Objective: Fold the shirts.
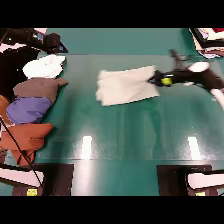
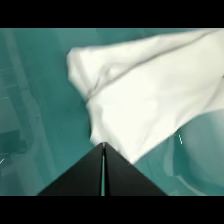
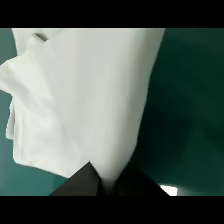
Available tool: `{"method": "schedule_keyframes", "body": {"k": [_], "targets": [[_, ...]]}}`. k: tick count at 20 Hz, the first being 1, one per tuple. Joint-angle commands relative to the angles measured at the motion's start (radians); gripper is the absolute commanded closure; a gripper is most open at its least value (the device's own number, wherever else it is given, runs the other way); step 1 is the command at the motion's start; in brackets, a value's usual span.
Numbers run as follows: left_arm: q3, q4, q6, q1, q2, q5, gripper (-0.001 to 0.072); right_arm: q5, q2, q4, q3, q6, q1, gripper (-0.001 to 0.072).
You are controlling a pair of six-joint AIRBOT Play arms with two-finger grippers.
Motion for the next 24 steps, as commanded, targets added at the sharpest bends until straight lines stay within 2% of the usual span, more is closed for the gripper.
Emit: {"method": "schedule_keyframes", "body": {"k": [1,8,13,14,15,16,17,20,24], "targets": [[0.000,0.003,0.000,-0.062,0.001,0.024,0.0685,-0.029,0.211,-0.092,-0.153,0.002,-0.286,0.0697],[0.000,0.003,0.000,-0.150,0.001,0.079,0.0684,-0.066,0.475,-0.113,-0.441,0.002,-0.877,0.0697],[0.000,0.004,-0.001,-0.150,0.001,0.072,0.0684,-0.060,0.496,-0.151,-0.530,0.001,-1.070,0.0696],[0.000,0.004,-0.001,-0.150,0.001,0.069,0.0684,-0.056,0.496,-0.190,-0.520,0.001,-1.079,0.0661],[0.000,0.005,0.000,-0.150,0.001,0.066,0.0684,-0.043,0.496,-0.240,-0.502,0.001,-1.081,0.0465],[0.000,0.006,0.000,-0.150,0.001,0.065,0.0684,-0.027,0.496,-0.298,-0.480,0.001,-1.081,0.0298],[0.000,0.007,0.000,-0.150,0.001,0.064,0.0684,-0.005,0.496,-0.372,-0.449,0.001,-1.081,0.0221],[0.000,0.007,0.000,-0.150,0.001,0.042,0.0684,0.084,0.496,-0.542,-0.326,0.010,-1.081,0.0223],[0.000,0.006,0.000,-0.150,0.001,0.063,0.0684,0.168,0.496,-0.383,-0.208,0.011,-0.969,0.0224]]}}
